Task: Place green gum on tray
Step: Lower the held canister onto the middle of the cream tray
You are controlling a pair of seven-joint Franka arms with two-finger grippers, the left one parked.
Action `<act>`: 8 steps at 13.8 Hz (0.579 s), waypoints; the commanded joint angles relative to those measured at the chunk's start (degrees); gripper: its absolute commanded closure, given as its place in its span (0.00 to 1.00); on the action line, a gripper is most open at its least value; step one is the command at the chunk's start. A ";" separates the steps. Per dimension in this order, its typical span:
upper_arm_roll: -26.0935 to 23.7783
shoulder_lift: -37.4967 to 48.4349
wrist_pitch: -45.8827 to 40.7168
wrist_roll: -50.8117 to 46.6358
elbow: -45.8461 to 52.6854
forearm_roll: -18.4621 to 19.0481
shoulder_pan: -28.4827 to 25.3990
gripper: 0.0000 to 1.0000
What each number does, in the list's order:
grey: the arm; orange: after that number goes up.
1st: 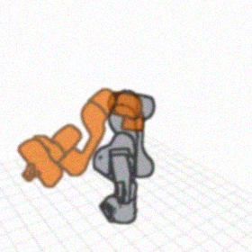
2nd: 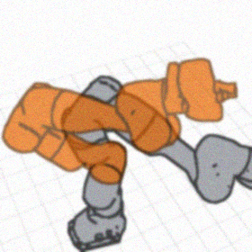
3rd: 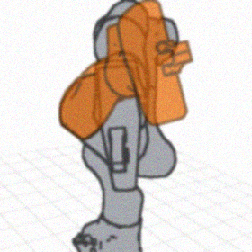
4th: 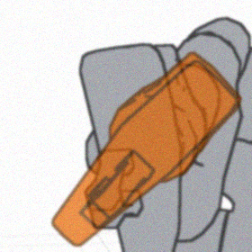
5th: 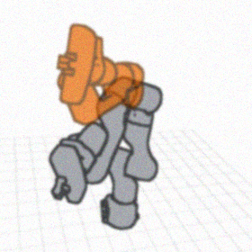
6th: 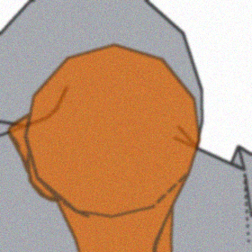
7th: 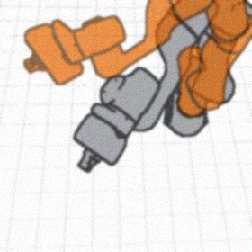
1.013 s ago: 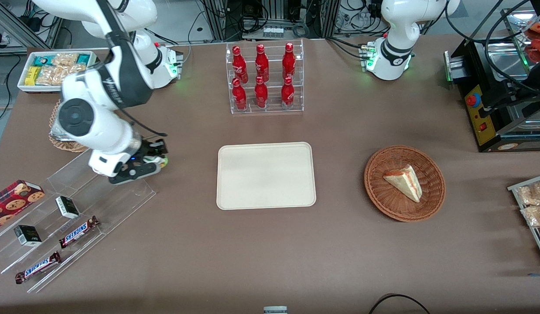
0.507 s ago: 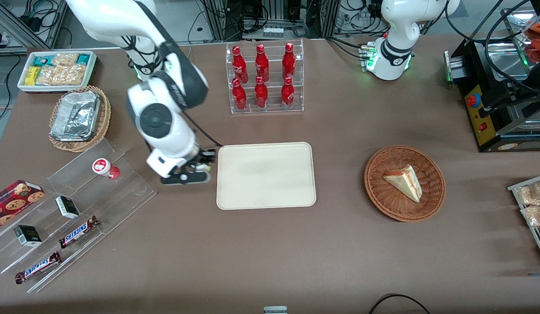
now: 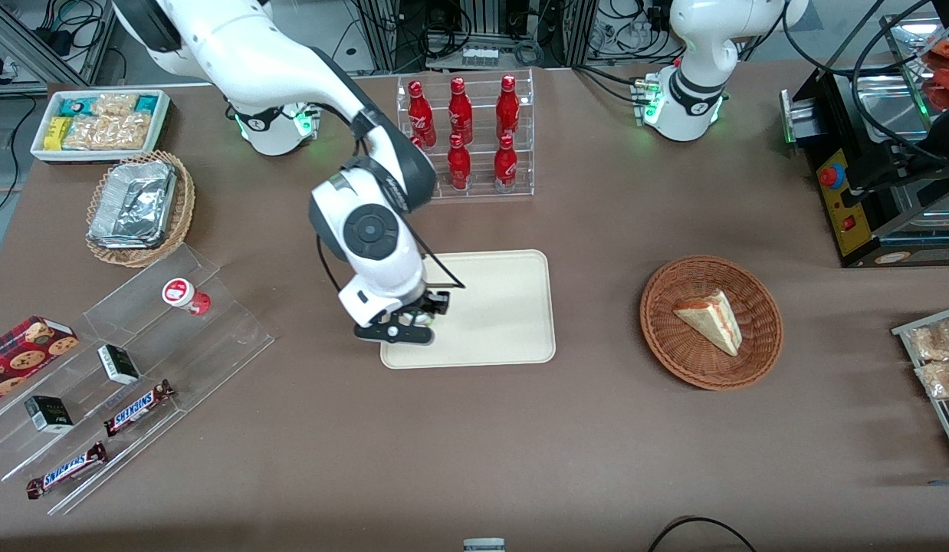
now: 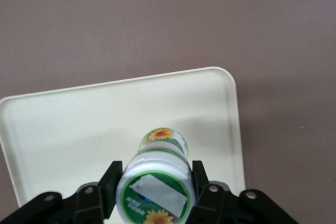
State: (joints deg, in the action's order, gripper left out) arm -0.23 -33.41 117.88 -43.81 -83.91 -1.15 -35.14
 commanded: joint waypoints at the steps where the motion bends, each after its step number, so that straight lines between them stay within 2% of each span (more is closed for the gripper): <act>1: 0.50 -4.29 1.99 -2.59 4.89 -1.66 -1.33 1.00; 4: 0.50 -5.88 4.28 -2.68 4.80 -3.68 -2.74 1.00; 8: 0.50 -7.20 5.43 -2.95 4.10 -4.04 -4.06 1.00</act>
State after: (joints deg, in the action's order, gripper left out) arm -0.26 -38.83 122.58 -46.36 -81.98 -3.18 -38.53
